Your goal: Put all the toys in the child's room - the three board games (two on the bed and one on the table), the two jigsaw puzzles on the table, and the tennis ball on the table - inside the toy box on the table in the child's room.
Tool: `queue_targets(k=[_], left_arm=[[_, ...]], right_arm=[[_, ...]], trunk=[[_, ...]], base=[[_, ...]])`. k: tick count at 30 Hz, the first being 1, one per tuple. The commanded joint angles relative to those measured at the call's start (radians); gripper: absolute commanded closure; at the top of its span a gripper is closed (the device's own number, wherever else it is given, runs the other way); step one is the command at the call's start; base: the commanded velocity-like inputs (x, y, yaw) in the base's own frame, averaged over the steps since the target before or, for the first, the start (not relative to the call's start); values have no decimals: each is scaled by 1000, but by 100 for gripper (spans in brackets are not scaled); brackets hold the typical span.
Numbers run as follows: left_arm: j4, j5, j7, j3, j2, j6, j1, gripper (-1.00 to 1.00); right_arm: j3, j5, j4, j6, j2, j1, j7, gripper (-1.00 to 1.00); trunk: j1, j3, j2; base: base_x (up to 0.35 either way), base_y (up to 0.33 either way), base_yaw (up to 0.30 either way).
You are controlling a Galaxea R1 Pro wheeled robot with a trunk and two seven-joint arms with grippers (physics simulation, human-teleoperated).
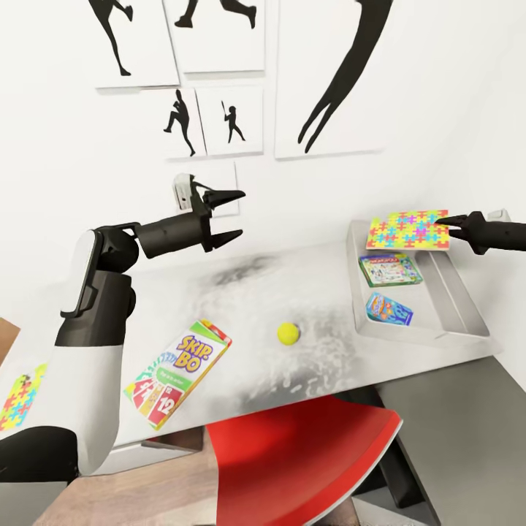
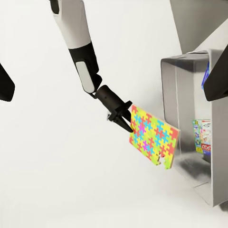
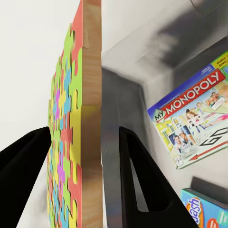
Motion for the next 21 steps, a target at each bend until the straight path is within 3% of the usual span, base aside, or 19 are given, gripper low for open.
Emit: queue_targets(k=[1,21], left_arm=[[0,11,11,0,0,0,-2,-100],[2,15,11,1,-9,0,-11,-100]], right_arm=[[8,0,1,0,-1,-1,8,100],[7,0,1,0,-14,-2,8,100]], trunk=[[0,-3,-2],[0,-36,-2]], base=[[0,0,0],[0,0,0]])
